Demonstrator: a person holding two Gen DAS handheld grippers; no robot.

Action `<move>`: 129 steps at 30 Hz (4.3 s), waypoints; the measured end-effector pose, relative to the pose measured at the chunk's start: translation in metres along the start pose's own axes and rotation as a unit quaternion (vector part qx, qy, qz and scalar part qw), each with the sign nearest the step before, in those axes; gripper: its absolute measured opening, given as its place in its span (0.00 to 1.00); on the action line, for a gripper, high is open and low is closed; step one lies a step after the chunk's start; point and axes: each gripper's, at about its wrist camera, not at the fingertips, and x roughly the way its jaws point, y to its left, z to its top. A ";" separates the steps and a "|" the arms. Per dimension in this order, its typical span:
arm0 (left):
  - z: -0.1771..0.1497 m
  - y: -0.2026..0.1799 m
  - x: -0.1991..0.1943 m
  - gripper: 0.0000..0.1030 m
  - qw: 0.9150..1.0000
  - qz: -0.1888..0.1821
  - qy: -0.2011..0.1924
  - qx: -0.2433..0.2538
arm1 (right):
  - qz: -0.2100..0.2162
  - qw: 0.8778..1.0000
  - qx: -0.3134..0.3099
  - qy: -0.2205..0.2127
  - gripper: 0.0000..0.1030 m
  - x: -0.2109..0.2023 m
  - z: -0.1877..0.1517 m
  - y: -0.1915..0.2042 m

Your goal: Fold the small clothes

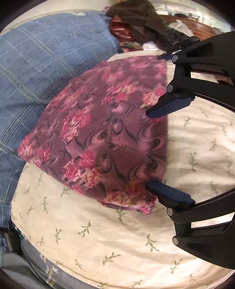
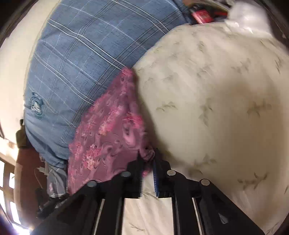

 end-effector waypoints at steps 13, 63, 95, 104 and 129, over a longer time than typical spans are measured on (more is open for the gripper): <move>0.044 0.090 -0.049 0.74 0.994 -0.050 -0.010 -0.097 | 0.004 0.934 -0.352 0.058 0.53 0.039 -0.127 0.189; 0.139 -0.120 -0.015 0.10 0.994 0.005 -0.019 0.110 | 0.060 0.868 -0.491 -0.041 0.09 0.031 -0.170 0.255; 0.102 -0.196 0.039 0.71 0.989 -0.035 -0.041 0.135 | 0.137 0.987 -0.090 0.001 0.50 -0.014 0.049 0.026; 0.100 -0.123 0.076 0.71 0.996 -0.079 0.018 0.047 | 0.082 0.986 -0.079 0.123 0.67 0.131 0.090 0.070; 0.048 -0.125 0.054 0.71 0.992 -0.060 -0.007 0.108 | 0.157 0.977 -0.101 0.100 0.20 0.052 0.095 0.014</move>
